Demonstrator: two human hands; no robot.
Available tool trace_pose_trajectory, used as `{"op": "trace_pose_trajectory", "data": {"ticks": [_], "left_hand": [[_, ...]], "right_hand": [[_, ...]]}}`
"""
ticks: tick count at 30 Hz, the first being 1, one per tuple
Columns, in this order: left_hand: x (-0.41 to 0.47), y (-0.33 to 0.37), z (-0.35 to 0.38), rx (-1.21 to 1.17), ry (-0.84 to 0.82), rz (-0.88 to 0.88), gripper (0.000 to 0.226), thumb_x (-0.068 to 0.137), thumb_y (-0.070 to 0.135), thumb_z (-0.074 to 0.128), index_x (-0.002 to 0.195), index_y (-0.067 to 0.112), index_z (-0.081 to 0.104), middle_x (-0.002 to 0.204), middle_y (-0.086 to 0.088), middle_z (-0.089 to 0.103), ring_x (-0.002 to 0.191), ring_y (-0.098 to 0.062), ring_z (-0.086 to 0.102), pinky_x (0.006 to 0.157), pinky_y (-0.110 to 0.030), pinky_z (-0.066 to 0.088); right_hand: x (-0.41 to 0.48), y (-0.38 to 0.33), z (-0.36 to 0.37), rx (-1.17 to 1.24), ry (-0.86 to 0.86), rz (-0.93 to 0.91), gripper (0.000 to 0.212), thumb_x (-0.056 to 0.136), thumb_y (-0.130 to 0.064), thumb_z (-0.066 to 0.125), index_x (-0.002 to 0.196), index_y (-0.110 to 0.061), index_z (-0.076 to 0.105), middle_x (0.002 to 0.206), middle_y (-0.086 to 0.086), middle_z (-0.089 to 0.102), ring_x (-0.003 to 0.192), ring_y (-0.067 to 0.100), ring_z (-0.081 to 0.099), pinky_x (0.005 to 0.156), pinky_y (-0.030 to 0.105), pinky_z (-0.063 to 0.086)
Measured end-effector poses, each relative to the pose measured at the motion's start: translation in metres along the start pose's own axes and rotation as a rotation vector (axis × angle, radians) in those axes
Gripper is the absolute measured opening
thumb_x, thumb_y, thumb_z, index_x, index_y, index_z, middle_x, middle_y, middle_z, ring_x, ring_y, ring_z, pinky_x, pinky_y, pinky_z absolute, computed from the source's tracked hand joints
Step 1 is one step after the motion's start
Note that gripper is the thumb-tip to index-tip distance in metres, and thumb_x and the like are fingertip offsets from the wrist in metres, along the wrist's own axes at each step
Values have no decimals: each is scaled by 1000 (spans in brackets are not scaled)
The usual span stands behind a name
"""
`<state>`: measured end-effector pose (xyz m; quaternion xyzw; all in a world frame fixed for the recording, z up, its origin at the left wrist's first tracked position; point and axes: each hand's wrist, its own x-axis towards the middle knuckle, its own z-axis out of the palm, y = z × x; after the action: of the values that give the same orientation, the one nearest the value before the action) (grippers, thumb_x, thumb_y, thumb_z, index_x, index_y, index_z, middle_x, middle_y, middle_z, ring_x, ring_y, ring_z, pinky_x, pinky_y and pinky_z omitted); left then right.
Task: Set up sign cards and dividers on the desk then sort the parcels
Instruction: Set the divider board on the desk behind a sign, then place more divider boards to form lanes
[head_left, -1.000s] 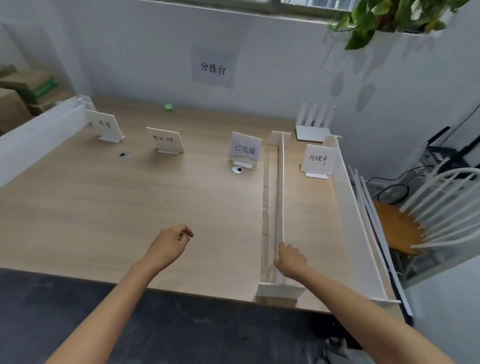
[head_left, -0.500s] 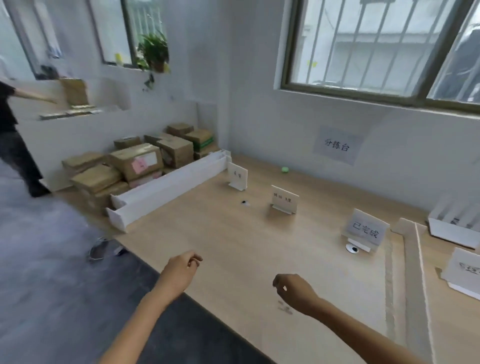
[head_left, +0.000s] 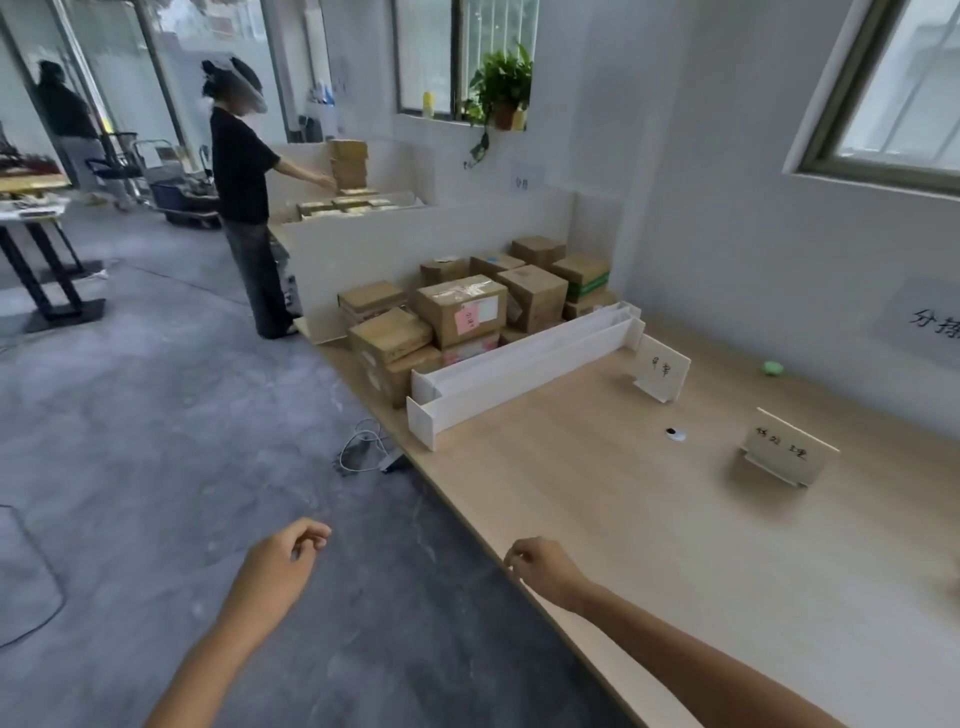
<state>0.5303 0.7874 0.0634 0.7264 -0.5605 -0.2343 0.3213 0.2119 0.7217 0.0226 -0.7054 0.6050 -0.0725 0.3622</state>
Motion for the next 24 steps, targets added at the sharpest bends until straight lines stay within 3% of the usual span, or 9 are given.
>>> {"op": "trace_pose_trajectory", "data": {"ticks": [4,7,11,15,21,24], "left_hand": [[39,-18,-13,-21,56,-53,33,87,-8,48,83,22,63,77,3,68,81,-14,62,66,5,35],[88,-21,-5,-19,68,-48,32,89,-5,49,85,23,63,79,4,69,82,-13,63,66,1,38],[173,-12,18,-26,17,-10,38,89,-2,48,82,33,61,82,11,69,85,-8,64,71,-12,42],[257,9,39,6,-88,14,36,89,1,47,82,33,61,84,10,69,88,-9,64,78,-23,45],[356,26,64,26,-134,34,31,92,5,45,87,30,62,87,9,68,87,-8,63,76,-23,46],[393,29,77,22,-170,38,37,92,3,45,80,36,59,85,9,68,87,-10,63,77,-23,46]], "right_hand": [[59,-16,-4,89,-25,33,28,88,-11,41,78,-17,66,81,0,65,73,13,58,68,22,47],[115,-22,-15,117,-32,72,27,89,-9,39,79,-18,62,74,-1,65,59,8,56,52,13,44],[197,-29,-39,203,13,108,26,90,-9,38,79,-16,60,68,-4,62,54,8,54,40,9,35],[272,-32,-65,294,75,179,22,90,-9,40,83,-11,61,68,0,63,52,12,52,40,13,34],[363,-40,-87,344,90,284,23,92,-15,36,89,-7,58,78,6,64,55,15,53,48,21,37],[395,-46,-86,362,133,333,22,94,-20,36,91,-7,53,86,9,63,61,17,55,52,24,41]]}}
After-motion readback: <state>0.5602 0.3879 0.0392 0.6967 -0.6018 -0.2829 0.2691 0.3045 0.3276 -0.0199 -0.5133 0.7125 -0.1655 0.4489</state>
